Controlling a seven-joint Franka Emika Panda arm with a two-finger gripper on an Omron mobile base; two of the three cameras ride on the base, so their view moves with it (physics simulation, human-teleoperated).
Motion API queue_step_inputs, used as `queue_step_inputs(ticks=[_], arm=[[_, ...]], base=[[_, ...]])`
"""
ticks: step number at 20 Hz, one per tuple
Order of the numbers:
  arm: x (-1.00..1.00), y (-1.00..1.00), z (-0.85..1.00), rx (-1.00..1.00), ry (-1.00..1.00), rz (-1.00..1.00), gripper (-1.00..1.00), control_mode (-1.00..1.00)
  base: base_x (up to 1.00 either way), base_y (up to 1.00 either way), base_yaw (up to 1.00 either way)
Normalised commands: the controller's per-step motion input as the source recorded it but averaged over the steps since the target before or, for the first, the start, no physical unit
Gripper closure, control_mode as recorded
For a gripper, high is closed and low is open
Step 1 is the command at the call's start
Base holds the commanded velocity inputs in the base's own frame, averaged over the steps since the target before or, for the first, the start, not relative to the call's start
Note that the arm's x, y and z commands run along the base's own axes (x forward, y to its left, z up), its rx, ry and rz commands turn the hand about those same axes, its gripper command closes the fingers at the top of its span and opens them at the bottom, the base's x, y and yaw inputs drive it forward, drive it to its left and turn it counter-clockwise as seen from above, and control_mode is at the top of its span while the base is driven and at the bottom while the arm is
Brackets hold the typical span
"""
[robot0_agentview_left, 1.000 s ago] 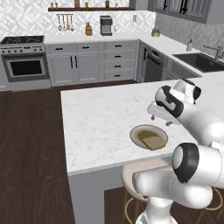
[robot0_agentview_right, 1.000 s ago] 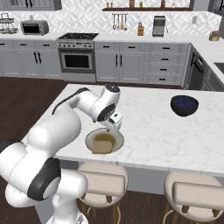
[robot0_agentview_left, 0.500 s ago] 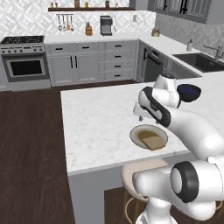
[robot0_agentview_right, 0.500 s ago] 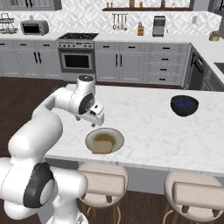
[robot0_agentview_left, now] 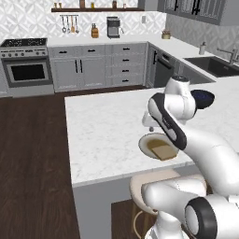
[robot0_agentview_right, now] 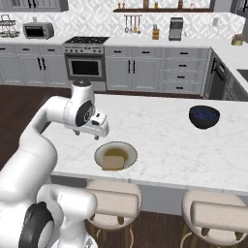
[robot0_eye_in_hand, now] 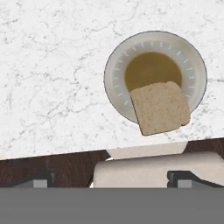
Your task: Start the toaster. Once the lever pops up, take the bread to the plate on the dining counter.
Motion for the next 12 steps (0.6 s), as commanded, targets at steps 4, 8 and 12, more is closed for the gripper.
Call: queue_step_inputs(ticks=[4,8,12], arm=[[-0.26,-0.07,0.32,0.00,0.00,0.08,-1.00,-1.00],[-0.53,-0.07,0.22,-0.04,0.00,0.07,-1.00,-1.00],[-0.75,0.00,0.26,-0.13,0.00,0.00,-1.00,-1.00]], base=[[0.00,0.00,0.00],[0.00,0.00,0.00],[0.00,0.00,0.00]])
